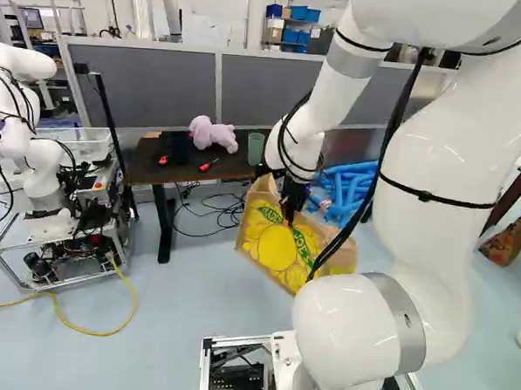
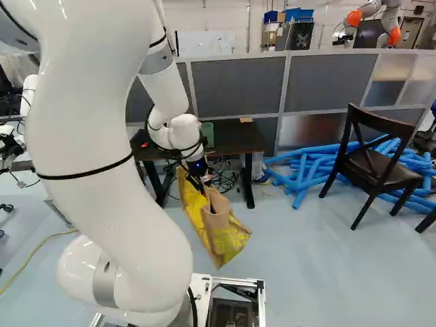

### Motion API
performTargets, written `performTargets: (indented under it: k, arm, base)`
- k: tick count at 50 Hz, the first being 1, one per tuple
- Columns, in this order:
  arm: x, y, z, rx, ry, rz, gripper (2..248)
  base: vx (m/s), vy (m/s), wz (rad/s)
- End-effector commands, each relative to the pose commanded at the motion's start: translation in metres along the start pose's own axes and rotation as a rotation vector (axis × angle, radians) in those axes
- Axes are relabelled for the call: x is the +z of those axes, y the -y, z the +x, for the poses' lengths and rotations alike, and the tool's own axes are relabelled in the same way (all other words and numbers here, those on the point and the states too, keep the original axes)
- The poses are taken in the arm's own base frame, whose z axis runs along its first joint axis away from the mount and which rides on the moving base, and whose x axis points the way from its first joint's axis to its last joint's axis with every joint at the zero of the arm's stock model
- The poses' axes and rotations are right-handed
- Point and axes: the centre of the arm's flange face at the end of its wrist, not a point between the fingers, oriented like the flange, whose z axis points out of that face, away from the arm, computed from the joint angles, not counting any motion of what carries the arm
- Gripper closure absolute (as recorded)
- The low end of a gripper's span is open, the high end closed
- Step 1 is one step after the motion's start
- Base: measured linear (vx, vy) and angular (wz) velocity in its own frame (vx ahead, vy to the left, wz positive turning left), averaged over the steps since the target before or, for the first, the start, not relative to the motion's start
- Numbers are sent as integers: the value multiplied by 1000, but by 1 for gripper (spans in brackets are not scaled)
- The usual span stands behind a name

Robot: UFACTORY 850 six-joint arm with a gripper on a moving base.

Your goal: Pick up the bag on the ground and place it on the table

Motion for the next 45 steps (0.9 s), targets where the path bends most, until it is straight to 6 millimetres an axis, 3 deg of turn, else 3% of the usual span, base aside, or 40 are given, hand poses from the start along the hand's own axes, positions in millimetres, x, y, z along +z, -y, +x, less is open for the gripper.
performTargets:
  k: [45]
  arm:
    - [-64,-12,-4,129,-23,15,228]
  base:
    - [0,0,0]
